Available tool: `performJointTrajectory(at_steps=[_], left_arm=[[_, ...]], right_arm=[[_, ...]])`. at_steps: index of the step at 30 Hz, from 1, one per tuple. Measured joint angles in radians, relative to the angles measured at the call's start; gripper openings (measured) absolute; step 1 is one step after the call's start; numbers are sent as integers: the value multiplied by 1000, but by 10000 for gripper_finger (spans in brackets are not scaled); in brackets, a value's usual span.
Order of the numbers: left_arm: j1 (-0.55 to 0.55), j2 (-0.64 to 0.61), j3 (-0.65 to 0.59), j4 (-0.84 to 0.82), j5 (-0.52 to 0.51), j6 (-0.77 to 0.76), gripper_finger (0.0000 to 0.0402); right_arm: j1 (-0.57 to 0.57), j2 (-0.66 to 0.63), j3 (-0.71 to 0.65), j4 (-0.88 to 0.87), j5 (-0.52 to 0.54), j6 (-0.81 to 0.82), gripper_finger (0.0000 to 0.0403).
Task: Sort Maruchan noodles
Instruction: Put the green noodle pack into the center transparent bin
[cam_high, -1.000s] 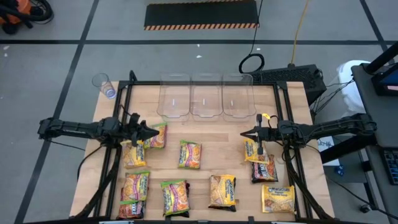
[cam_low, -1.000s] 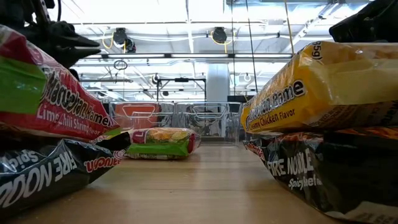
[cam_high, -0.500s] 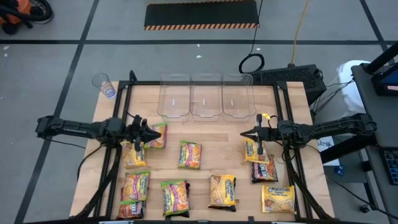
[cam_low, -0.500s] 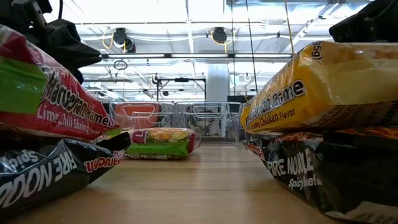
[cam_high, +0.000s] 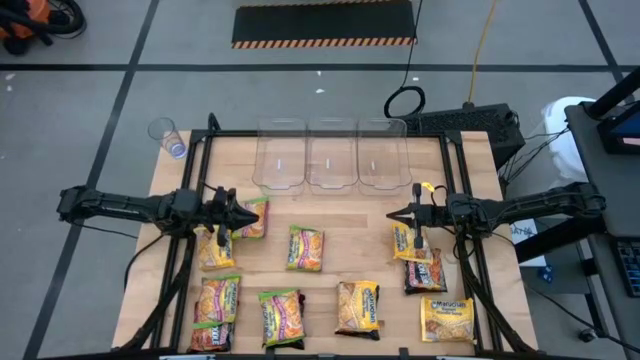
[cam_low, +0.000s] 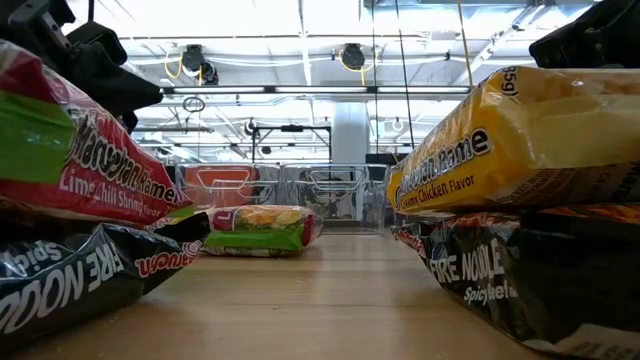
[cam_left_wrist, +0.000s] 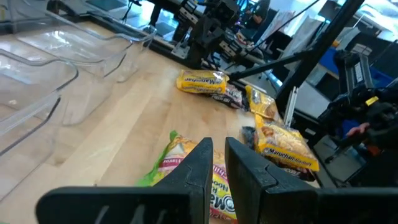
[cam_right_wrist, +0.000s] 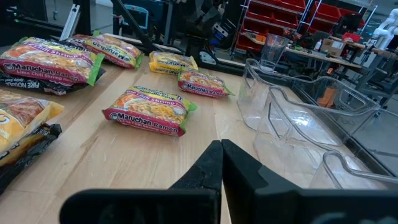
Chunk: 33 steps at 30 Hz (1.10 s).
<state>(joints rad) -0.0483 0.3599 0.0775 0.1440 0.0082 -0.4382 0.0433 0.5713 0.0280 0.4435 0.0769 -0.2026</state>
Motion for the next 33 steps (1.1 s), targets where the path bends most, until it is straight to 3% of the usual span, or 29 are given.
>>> performJointTrajectory(at_steps=[11,22,33], left_arm=[[0,0,1,-43,0,53,47],[0,7,233,-498,0,123,47],[-11,159,373,-674,21,147,47]], right_arm=[[0,0,0,0,0,0,0],[0,0,0,0,0,0,0],[0,0,0,0,0,0,0]])
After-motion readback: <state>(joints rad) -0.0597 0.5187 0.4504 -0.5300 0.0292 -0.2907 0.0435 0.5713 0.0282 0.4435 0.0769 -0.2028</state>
